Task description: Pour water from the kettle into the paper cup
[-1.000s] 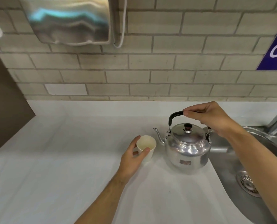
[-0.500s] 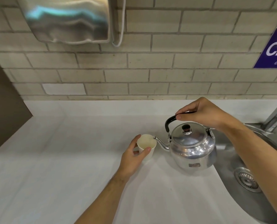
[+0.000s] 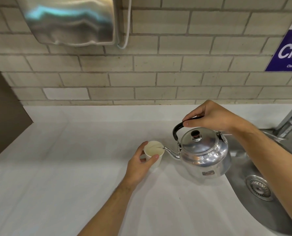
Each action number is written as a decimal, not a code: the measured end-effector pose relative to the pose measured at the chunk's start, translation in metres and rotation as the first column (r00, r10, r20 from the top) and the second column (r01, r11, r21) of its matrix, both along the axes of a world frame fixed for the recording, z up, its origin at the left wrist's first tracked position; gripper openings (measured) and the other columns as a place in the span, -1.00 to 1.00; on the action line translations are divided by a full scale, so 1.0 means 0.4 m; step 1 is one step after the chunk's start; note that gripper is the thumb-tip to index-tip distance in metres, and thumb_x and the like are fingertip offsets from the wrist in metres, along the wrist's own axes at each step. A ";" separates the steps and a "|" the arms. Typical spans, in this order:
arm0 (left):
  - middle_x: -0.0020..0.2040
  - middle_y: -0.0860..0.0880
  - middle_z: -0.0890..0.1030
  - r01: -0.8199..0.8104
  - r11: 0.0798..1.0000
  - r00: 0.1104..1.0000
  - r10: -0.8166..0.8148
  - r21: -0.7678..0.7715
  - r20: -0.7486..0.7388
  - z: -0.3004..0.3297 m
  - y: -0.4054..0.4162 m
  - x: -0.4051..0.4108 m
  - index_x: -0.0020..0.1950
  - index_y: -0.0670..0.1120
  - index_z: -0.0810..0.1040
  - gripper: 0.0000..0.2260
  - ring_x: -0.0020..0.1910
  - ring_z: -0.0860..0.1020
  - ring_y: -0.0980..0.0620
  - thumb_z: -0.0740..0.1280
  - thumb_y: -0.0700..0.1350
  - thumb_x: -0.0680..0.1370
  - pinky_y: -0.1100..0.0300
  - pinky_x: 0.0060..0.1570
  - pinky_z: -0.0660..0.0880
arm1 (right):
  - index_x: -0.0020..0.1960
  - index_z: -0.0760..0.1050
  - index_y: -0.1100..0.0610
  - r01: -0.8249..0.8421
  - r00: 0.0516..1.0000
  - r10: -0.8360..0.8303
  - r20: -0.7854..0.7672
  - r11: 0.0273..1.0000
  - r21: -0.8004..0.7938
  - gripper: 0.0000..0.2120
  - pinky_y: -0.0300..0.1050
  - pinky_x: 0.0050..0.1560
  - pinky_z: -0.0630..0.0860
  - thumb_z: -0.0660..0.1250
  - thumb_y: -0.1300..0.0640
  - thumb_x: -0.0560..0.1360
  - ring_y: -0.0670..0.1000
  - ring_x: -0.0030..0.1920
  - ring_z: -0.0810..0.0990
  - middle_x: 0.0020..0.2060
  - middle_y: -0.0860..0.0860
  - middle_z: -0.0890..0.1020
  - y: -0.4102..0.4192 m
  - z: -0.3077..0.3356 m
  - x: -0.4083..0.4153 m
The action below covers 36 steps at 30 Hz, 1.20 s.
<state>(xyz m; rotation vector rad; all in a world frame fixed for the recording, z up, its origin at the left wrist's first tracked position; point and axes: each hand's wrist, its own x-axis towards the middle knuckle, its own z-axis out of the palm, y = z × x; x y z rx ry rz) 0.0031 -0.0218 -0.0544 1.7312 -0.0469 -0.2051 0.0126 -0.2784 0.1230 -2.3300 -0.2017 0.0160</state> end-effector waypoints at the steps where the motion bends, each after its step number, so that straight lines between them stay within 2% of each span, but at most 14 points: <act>1: 0.12 0.25 0.57 -0.001 1.000 1.000 0.001 0.002 0.001 0.000 0.000 0.000 0.33 0.36 0.38 -0.42 0.11 0.58 0.16 0.51 0.16 0.37 0.14 0.08 0.56 | -0.16 0.77 -0.21 -0.001 1.000 0.001 0.001 1.000 -0.003 -0.86 -0.31 -0.04 0.50 0.60 0.03 0.34 -0.32 -0.12 0.71 -0.21 -0.27 0.78 0.001 0.001 0.001; 8: 0.15 0.18 0.59 -0.007 1.000 1.000 0.007 0.007 0.000 0.001 -0.001 0.003 0.34 0.32 0.40 -0.41 0.11 0.58 0.14 0.52 0.15 0.36 0.12 0.10 0.56 | -0.12 0.78 -0.15 -0.005 1.000 0.005 0.000 1.000 -0.020 -0.87 -0.30 -0.01 0.52 0.60 0.04 0.35 -0.29 -0.11 0.71 -0.20 -0.25 0.79 0.008 0.009 0.004; 14: 0.18 0.18 0.58 0.005 1.000 1.000 -0.005 0.002 0.004 0.007 0.000 0.002 0.34 0.32 0.39 -0.42 0.12 0.58 0.17 0.52 0.12 0.38 0.21 0.04 0.54 | -0.12 0.79 -0.12 -0.011 1.000 0.010 -0.016 0.999 -0.043 -0.88 -0.24 0.06 0.56 0.60 0.05 0.36 -0.27 -0.09 0.71 -0.18 -0.24 0.79 0.013 0.018 0.006; 20: 0.14 0.23 0.58 0.006 1.000 1.000 -0.006 0.004 -0.005 0.013 0.002 0.000 0.17 0.48 0.38 -0.50 0.10 0.57 0.19 0.52 0.14 0.37 0.24 0.00 0.53 | -0.12 0.78 -0.12 -0.034 0.999 0.033 -0.012 0.997 -0.068 -0.88 -0.21 0.09 0.57 0.60 0.06 0.37 -0.28 -0.09 0.71 -0.20 -0.26 0.78 0.022 0.024 0.012; 24: 0.14 0.22 0.58 0.010 1.000 1.000 -0.010 0.007 -0.007 0.014 0.002 0.001 0.21 0.45 0.39 -0.49 0.08 0.58 0.20 0.53 0.13 0.37 0.28 -0.05 0.52 | -0.12 0.78 -0.11 -0.041 0.999 0.040 -0.013 0.996 -0.083 -0.89 -0.15 0.13 0.59 0.60 0.04 0.36 -0.24 -0.08 0.72 -0.20 -0.26 0.78 0.025 0.028 0.016; 28: 0.08 0.27 0.58 0.006 1.000 1.000 -0.006 0.014 -0.012 0.019 0.003 -0.001 0.09 0.53 0.39 -0.53 0.07 0.58 0.24 0.53 0.14 0.36 0.34 -0.11 0.49 | -0.11 0.78 -0.12 -0.045 0.999 0.044 -0.014 0.995 -0.091 -0.89 -0.18 0.09 0.59 0.59 0.03 0.36 -0.26 -0.10 0.71 -0.21 -0.27 0.78 0.027 0.028 0.019; 32: 0.09 0.27 0.57 0.012 1.000 1.000 -0.011 0.015 -0.017 0.022 0.004 -0.002 0.12 0.51 0.38 -0.52 0.05 0.57 0.27 0.53 0.13 0.37 0.40 -0.16 0.47 | -0.12 0.79 -0.12 -0.047 0.999 0.047 -0.009 0.993 -0.104 -0.90 -0.26 -0.02 0.53 0.59 0.03 0.37 -0.31 -0.13 0.69 -0.24 -0.30 0.77 0.029 0.029 0.025; 36: 0.09 0.27 0.58 0.011 1.000 1.000 -0.011 0.020 -0.018 0.023 0.004 -0.002 0.10 0.53 0.38 -0.52 0.05 0.57 0.27 0.53 0.14 0.36 0.41 -0.17 0.48 | -0.11 0.79 -0.10 -0.052 0.999 0.051 -0.011 0.991 -0.120 -0.90 -0.25 -0.01 0.53 0.59 0.04 0.38 -0.30 -0.13 0.69 -0.24 -0.30 0.77 0.030 0.033 0.029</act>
